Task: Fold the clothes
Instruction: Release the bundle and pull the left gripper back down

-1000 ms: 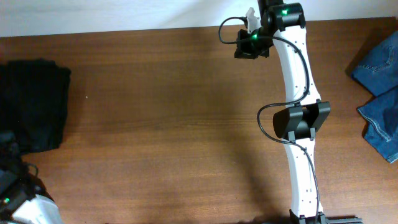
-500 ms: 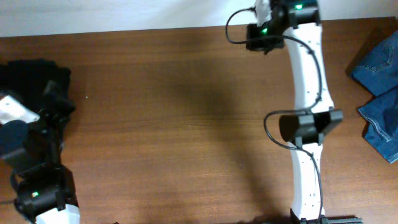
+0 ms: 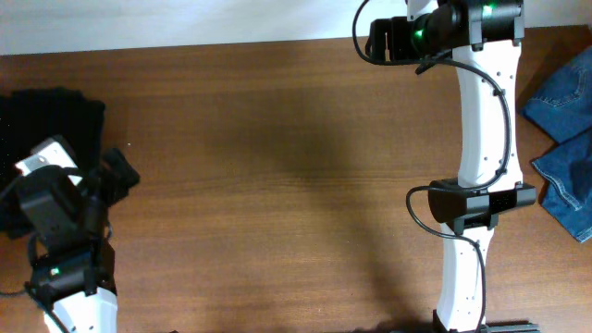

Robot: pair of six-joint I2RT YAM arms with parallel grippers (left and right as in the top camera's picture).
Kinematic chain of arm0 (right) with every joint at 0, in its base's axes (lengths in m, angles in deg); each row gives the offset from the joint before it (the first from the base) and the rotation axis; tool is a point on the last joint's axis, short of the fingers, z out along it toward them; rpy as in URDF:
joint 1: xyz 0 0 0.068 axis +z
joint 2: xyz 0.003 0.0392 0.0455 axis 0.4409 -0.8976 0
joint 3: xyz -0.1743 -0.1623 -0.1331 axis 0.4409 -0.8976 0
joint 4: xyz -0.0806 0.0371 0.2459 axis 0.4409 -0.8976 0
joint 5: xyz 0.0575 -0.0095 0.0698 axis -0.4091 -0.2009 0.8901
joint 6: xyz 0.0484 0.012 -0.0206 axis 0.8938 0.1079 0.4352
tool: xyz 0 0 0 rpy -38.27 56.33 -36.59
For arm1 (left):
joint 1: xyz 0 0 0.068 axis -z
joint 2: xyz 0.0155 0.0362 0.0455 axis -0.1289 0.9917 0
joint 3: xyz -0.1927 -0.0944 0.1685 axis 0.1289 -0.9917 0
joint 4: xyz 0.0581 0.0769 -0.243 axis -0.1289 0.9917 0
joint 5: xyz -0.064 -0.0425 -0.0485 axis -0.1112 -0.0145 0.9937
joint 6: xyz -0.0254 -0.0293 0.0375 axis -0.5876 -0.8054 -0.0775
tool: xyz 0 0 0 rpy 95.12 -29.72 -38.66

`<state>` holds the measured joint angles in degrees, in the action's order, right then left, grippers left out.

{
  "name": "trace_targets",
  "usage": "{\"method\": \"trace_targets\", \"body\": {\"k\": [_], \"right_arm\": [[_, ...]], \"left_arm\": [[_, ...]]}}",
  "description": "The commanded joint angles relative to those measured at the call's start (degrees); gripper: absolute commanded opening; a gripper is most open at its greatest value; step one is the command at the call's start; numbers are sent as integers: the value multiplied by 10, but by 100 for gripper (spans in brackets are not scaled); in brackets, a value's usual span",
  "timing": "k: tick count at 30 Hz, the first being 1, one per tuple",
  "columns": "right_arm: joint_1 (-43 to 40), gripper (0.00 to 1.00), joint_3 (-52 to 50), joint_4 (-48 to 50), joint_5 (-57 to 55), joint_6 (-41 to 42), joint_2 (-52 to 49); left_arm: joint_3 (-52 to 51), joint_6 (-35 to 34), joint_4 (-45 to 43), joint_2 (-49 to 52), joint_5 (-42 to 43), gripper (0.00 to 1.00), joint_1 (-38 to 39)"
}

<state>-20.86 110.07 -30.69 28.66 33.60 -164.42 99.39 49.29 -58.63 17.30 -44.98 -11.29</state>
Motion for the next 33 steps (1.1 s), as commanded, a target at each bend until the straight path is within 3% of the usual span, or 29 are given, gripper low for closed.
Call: {"method": "trace_targets", "body": {"k": [1,10,19,33], "right_arm": [[-2,99,2,0,-9,-6,-3],[-58,99,2,0,-9,-6,0],[-106,99,2,0,-9,-6,0],[-106,98,2,0,-9,-6,0]], "left_arm": [[10,11,48,12,2,100,3],[10,11,171,45,2,100,3],[10,11,176,57,2,100,3],[10,11,176,57,2,100,3]]}}
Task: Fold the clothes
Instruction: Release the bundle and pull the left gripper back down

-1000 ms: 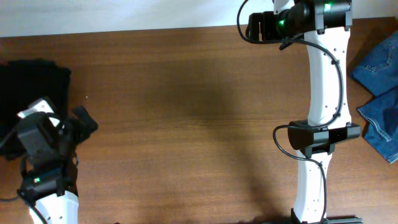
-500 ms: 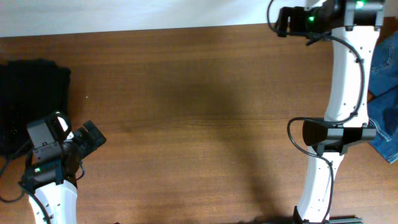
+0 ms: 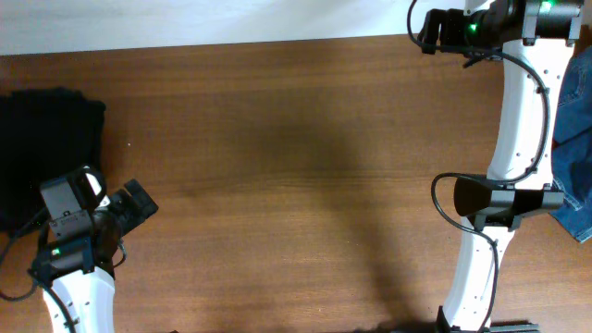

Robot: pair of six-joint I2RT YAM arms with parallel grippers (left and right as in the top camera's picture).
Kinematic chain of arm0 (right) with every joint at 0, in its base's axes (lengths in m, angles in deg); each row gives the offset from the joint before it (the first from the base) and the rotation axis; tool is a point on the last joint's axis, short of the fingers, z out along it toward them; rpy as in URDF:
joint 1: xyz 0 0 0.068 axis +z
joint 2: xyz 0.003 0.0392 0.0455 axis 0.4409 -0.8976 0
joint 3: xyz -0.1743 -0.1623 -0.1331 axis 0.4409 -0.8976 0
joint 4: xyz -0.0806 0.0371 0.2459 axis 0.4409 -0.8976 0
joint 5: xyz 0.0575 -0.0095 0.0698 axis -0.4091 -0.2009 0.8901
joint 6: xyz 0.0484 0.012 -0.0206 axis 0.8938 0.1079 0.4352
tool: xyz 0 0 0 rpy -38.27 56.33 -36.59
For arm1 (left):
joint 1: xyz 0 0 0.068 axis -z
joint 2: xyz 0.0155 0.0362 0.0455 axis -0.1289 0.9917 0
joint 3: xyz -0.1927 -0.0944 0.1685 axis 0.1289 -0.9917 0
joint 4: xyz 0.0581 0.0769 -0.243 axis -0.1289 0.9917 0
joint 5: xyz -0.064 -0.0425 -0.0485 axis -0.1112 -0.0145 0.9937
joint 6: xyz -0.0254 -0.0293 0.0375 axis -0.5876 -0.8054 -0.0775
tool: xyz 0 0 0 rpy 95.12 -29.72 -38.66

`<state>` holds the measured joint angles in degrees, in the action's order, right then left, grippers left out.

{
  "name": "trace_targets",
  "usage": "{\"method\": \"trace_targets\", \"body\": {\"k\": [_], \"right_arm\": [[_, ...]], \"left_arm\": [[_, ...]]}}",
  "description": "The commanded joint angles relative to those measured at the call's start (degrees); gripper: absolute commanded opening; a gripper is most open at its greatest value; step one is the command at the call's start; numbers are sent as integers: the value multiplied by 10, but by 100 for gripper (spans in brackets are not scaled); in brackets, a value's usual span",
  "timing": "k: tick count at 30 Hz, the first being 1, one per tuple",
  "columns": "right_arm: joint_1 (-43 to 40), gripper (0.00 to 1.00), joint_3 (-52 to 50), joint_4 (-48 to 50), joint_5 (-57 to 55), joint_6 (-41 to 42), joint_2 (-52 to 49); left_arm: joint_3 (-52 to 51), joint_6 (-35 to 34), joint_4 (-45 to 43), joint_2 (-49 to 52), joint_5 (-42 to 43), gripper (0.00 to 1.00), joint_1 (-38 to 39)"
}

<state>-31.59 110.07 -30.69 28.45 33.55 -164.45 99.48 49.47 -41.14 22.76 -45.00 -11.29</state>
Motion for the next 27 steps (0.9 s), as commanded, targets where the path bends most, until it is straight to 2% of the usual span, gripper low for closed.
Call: {"method": "trace_targets", "body": {"k": [1,7,15,22,27], "right_arm": [[2,99,2,0,-7,-6,0],[4,98,2,-17,-40,-26,6],[25,99,2,-33,-54,-26,68],[28,98,-1,-2,-78,-27,179],[28,99,-60,-3,-140,-27,282]], "left_arm": [[9,9,1,3,2,100,3],[9,9,1,3,2,100,3],[9,9,1,3,2,100,3],[9,9,1,3,2,100,3],[9,9,1,3,2,100,3]]}}
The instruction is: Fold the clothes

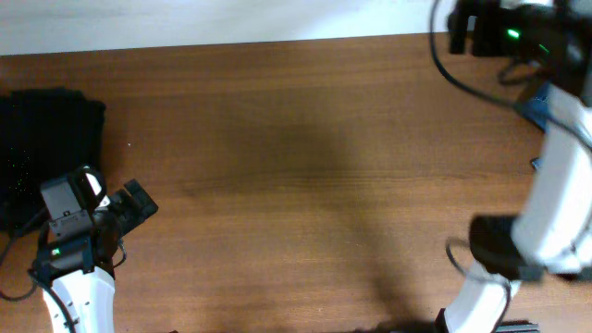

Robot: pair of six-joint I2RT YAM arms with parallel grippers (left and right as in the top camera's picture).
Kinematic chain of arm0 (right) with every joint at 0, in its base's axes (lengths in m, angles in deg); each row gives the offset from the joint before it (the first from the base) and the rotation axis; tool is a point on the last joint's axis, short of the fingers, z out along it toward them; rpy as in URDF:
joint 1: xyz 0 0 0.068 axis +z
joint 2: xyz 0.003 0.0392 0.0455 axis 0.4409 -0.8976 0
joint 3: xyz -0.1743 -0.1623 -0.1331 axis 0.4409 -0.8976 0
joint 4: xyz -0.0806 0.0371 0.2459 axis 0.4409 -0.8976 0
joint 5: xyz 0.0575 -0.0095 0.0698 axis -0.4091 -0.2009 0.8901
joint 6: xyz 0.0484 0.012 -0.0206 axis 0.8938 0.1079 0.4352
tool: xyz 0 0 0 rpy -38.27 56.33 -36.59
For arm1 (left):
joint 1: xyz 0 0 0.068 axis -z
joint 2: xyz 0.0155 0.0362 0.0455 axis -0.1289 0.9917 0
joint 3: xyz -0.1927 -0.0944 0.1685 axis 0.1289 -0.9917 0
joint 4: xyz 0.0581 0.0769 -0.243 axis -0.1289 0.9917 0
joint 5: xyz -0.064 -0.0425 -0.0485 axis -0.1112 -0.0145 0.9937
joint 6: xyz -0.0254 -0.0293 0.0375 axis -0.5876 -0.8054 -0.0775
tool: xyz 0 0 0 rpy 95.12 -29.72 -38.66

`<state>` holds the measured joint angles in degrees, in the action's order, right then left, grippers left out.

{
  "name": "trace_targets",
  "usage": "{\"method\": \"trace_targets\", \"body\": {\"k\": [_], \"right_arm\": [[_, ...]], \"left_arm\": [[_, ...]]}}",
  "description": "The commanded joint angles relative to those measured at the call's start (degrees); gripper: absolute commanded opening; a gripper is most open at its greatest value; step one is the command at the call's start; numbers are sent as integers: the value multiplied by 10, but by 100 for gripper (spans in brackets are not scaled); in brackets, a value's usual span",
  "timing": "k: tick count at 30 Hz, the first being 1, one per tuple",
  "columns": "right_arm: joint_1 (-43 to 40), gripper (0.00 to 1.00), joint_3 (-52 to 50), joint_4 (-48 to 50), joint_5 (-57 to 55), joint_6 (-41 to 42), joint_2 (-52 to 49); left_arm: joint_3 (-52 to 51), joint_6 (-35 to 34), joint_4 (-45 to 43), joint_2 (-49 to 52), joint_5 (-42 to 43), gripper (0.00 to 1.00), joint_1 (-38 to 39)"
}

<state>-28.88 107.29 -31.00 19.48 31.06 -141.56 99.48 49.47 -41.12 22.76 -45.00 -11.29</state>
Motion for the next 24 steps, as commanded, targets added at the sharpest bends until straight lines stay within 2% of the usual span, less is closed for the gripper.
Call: {"method": "trace_targets", "body": {"k": [1,7,20,24], "right_arm": [[1,98,-56,2,-59,-2,76],[1,99,-278,80,-96,-2,233],[1,99,-855,394,-104,0,561],[1,99,-1020,495,-104,35,663]], "left_arm": [[9,9,0,3,2,100,3],[9,9,0,3,2,100,3],[9,9,0,3,2,100,3],[9,9,0,3,2,100,3]]}}
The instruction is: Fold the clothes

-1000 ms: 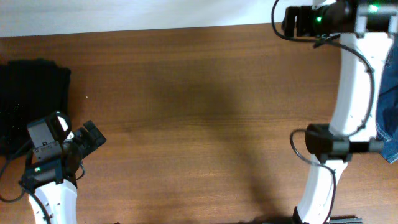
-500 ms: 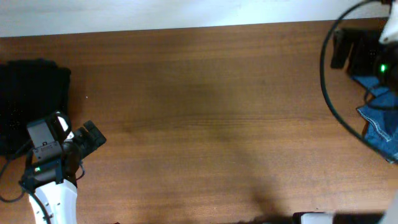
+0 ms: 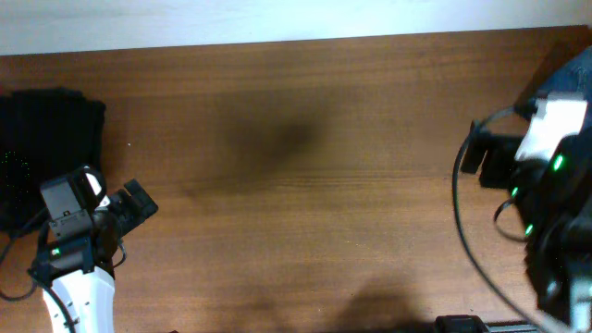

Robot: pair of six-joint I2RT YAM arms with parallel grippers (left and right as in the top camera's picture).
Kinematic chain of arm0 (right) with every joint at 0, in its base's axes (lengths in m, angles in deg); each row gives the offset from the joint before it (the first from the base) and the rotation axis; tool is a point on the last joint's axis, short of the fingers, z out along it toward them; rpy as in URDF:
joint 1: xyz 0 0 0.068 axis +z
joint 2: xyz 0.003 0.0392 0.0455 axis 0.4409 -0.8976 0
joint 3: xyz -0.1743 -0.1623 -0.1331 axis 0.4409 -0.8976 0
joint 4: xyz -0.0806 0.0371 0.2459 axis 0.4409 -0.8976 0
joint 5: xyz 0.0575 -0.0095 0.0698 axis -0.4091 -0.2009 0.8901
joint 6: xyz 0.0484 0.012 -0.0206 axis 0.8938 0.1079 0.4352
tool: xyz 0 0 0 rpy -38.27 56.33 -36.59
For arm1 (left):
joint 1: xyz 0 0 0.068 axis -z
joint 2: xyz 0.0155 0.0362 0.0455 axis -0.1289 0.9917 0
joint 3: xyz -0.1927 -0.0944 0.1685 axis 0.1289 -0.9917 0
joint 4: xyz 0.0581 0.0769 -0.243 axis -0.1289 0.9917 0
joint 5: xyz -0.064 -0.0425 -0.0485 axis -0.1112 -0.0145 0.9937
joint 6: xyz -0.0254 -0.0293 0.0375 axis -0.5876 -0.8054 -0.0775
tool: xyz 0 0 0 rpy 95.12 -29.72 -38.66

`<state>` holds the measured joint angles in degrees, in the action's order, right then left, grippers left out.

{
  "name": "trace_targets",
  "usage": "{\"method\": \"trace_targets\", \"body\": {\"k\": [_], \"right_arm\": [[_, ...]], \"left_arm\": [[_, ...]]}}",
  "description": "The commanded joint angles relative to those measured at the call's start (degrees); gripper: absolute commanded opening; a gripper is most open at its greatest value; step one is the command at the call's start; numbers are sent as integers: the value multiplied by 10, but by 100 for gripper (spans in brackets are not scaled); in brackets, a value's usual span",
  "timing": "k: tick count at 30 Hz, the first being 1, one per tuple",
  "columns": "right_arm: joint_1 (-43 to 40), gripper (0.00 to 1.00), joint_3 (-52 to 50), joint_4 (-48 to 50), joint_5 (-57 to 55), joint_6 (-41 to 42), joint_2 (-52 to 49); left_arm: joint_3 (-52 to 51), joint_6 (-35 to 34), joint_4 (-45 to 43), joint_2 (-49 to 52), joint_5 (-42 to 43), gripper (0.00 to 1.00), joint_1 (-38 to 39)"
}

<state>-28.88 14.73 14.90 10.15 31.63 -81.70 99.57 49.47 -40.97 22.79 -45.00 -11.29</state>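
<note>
A black garment (image 3: 46, 139) lies folded in a heap at the table's left edge. In the overhead view my left gripper (image 3: 139, 205) rests just right of it, below its lower corner, apart from the cloth, its fingers spread with nothing between them. A blue denim garment (image 3: 566, 81) shows only as a patch at the far right, mostly hidden by my right arm. My right gripper (image 3: 481, 157) is raised close to the camera just left of the denim, dark and blurred, so its jaws cannot be read.
The brown wooden table (image 3: 296, 185) spans the view, with its back edge along a white wall (image 3: 231, 18) at the top. The right arm's white links and cables (image 3: 555, 194) cover the right edge of the table.
The right arm has left the back edge at the upper right and now hangs lower and nearer the camera beside the denim. The left arm has not moved.
At first my left gripper was at the black garment's lower right corner and my right reached to the back edge. The left then drew back clear of the black cloth and stayed. The right shifted rightward along the back edge, and now sits over the denim side.
</note>
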Motion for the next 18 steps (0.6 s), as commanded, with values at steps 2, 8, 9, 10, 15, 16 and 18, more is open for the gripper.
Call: {"method": "trace_targets", "body": {"k": [2,8,9,10,15,16,18], "right_arm": [[1,99,-180,89,-10,58,123],[1,99,-385,231,-4,90,279],[1,99,-412,248,-2,90,301],[1,99,-439,264,2,90,323],[1,99,-539,315,43,90,428],[1,99,-551,318,48,90,444],[1,99,-573,323,50,90,470]], "left_arm": [[8,9,-1,2,2,100,3],[8,9,-1,2,2,100,3],[8,9,-1,2,2,100,3],[8,9,-1,2,2,100,3],[8,9,-1,2,2,100,3],[8,9,-1,2,2,100,3],[8,9,-1,2,2,100,3]]}}
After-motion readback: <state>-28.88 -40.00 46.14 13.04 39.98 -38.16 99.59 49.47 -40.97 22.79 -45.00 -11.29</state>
